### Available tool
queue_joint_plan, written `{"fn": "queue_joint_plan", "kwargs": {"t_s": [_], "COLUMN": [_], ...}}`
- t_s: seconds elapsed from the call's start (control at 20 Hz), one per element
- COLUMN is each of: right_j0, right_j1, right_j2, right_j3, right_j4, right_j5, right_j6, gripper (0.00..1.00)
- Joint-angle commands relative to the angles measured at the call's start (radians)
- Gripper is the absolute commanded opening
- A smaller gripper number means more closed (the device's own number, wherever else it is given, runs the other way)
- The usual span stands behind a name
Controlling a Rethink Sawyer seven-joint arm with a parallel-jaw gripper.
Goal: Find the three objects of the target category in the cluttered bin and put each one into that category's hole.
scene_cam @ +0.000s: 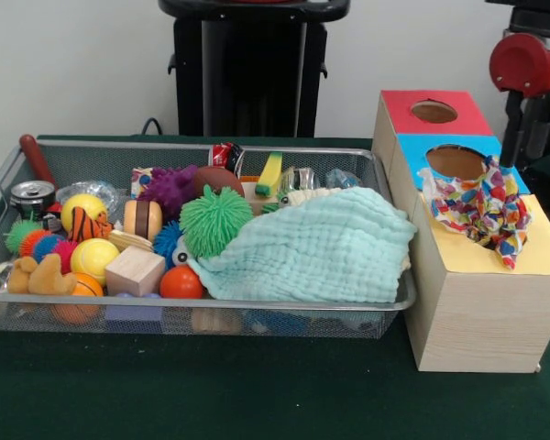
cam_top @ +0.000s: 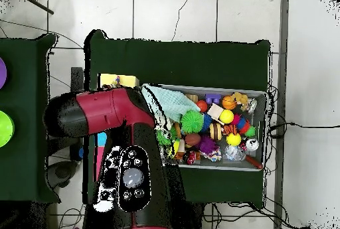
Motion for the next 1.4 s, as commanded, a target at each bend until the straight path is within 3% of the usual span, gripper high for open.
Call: {"fn": "queue_joint_plan", "kwargs": {"t_s": [0.05,0.1,0.35,1.05,1.4], "right_j0": [0.003,0.003,0.004,0.011,-0.01], "right_j1": [0.075,0.074,0.076,0.054,0.084], "right_j2": [-0.026,-0.026,-0.024,-0.03,-0.016], "right_j3": [-0.05,-0.05,-0.059,-0.021,-0.018], "right_j4": [-0.023,-0.021,-0.022,-0.022,-0.022], "right_j5": [0.187,0.193,0.22,0.101,0.084], "right_j6": [0.148,0.145,0.135,0.164,0.143], "gripper": [1.0,0.0,0.0,0.0,0.0]}}
